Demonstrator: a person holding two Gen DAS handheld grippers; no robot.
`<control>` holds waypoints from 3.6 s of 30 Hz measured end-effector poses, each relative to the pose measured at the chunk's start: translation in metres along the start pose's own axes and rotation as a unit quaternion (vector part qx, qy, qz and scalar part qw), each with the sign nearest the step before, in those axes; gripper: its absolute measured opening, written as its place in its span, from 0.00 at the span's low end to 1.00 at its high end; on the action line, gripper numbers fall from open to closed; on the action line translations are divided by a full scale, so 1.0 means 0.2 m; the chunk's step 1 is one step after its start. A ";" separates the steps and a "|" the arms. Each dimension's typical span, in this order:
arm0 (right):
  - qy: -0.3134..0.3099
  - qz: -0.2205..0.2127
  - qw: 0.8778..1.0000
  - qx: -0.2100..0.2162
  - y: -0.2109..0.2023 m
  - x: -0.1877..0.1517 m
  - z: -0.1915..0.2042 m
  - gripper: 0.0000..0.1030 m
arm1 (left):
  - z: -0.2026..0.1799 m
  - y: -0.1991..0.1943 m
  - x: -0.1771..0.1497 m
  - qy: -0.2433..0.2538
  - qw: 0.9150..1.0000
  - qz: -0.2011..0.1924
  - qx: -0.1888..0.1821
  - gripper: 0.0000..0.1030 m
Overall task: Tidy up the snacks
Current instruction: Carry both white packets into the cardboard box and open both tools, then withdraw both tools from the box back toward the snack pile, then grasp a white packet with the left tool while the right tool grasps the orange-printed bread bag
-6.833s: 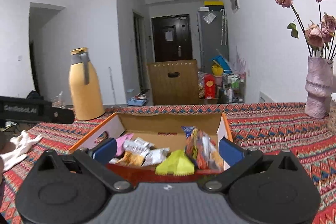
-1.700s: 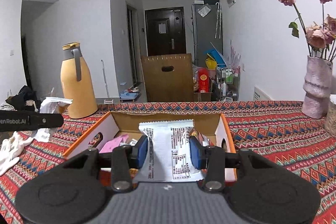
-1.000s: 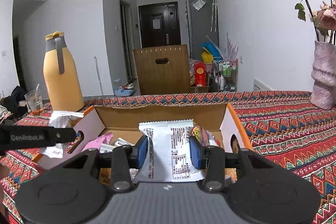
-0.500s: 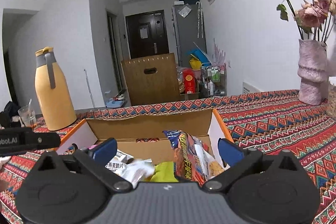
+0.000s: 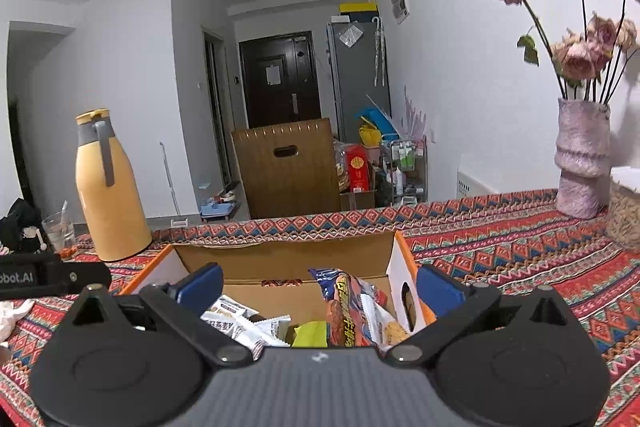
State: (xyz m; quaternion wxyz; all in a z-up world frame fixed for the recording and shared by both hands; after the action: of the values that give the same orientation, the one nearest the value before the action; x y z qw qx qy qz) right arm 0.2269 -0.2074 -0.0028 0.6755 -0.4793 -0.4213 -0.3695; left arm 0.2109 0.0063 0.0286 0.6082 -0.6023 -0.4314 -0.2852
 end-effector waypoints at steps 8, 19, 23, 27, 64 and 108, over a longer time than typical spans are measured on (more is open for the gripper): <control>-0.007 -0.001 1.000 0.006 -0.24 -0.04 0.03 1.00 | 0.02 -0.21 -0.06 0.017 1.000 -0.001 0.002 1.00; -0.019 0.032 0.999 0.013 -0.50 -0.27 0.10 1.00 | 0.11 -0.39 -0.34 0.048 0.997 0.050 0.016 1.00; -0.018 0.049 0.999 0.010 -0.57 -0.37 0.12 1.00 | 0.13 -0.40 -0.49 0.063 0.994 0.085 0.027 1.00; -0.013 0.062 0.998 0.010 -0.61 -0.46 0.12 1.00 | 0.15 -0.42 -0.63 0.070 0.991 0.113 0.023 1.00; 0.008 0.115 0.993 0.030 -0.71 -0.74 0.18 1.00 | 0.20 -0.54 -0.83 0.056 0.992 0.109 -0.015 0.39; -0.090 0.153 0.980 0.089 -0.67 -0.85 0.64 0.26 | 0.48 -0.64 -0.85 0.025 0.995 0.090 -0.021 0.39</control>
State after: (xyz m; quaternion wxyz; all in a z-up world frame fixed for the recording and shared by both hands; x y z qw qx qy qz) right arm 0.0148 -0.1037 -0.0901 0.7233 -0.5074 -0.4331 -0.1783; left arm 0.0023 0.0567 -0.0663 0.6296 -0.6438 -0.3537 -0.2530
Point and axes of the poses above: each gripper's, at about its wrist camera, not at the fingertips, and y roughly the way its jaws point, z to its left, x to its top, the point moved 4 cm from there along y, roughly the way its jaws point, and after that the axes turned 6 degrees about x, right-handed, at the moved point
